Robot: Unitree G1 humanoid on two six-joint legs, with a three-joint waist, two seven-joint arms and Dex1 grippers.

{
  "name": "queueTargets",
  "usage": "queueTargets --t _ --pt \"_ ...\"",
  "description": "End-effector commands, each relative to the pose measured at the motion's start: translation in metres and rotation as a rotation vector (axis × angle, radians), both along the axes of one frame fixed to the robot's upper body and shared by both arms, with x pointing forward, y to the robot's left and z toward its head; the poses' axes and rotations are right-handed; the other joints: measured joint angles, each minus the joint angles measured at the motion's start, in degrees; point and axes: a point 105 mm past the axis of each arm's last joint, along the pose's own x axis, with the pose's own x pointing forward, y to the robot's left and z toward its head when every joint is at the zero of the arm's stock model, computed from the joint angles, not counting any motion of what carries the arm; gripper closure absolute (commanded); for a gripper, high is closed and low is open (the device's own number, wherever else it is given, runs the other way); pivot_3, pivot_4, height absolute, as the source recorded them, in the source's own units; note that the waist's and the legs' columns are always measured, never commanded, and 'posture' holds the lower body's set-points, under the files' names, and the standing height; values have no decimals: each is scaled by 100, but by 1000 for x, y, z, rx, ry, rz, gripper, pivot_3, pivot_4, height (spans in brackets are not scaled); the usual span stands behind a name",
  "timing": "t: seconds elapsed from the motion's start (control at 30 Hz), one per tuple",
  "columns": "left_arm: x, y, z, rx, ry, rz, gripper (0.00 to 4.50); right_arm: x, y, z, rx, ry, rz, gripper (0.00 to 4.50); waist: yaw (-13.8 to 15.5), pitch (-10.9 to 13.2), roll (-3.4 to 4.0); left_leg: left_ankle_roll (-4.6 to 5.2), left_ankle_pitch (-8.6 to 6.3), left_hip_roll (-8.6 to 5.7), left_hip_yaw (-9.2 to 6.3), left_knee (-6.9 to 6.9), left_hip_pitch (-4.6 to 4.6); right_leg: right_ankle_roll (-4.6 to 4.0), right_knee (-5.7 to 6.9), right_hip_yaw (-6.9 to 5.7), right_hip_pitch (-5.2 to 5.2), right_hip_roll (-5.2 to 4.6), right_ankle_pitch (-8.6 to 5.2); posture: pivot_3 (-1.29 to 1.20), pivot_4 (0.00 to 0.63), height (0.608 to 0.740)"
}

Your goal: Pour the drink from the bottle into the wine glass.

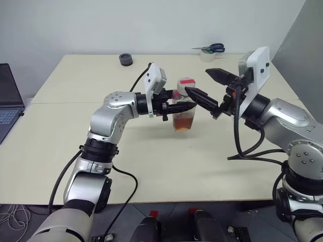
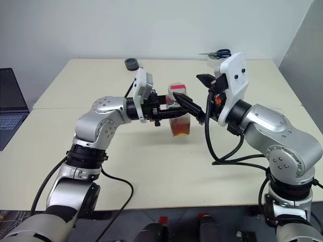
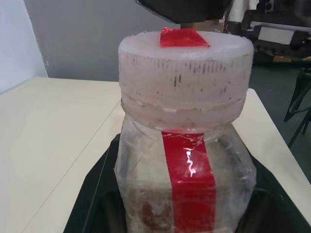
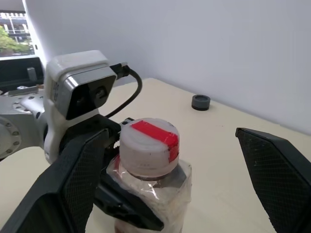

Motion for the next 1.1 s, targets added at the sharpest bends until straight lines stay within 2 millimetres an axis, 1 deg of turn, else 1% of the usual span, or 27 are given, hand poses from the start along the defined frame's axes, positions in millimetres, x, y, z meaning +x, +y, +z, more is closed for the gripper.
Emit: queueTargets --t 0.03,0.17,0.63,0.73,0.8,0.83,0.9,0.93,1.1 --pt "-3 -7 20 -27 -86 -29 2617 -4 4 14 0 -72 16 34 -1 0 0 0 0 0 0 0 0 0 0 -1 0 0 0 0 150 740" --pt "-3 -9 21 -35 -90 -32 2617 -5 6 10 -23 -42 65 34 -7 0 0 1 0 0 1 -1 1 0 1 -3 0 3 0 0 150 740" --pt "-5 -9 21 -33 -111 -19 2617 -4 15 11 19 -17 133 34 -9 0 0 1 0 1 1 -2 2 0 3 -3 0 4 0 0 150 740" --pt "-6 -9 21 -32 -113 -21 2617 -5 17 9 14 -12 143 652 -9 0 0 1 0 1 1 -2 2 0 3 -3 0 4 0 0 150 740" --pt "-7 -10 22 -32 -116 -23 2617 -6 17 6 12 -2 151 1309 -9 0 0 1 -1 1 1 -2 2 0 3 -3 0 4 0 0 150 740" --pt "-8 -10 22 -33 -116 -24 2617 -6 18 5 14 0 153 1733 -9 0 0 1 0 1 1 -2 2 0 3 -3 0 4 0 0 150 740" --pt "-8 -10 22 -33 -116 -26 2617 -6 19 6 18 0 155 2446 -9 0 0 1 0 1 1 -2 2 0 4 -3 0 4 0 0 150 740" --pt "-8 -10 22 -33 -117 -26 2617 -6 19 6 20 -2 156 2680 -9 0 0 1 0 1 1 -2 3 0 4 -3 0 4 0 0 150 740" --pt "-8 -10 21 -32 -115 -30 2617 -6 19 9 35 -16 150 2678 -9 0 0 1 0 1 1 -2 3 0 4 -3 0 4 0 0 150 740"
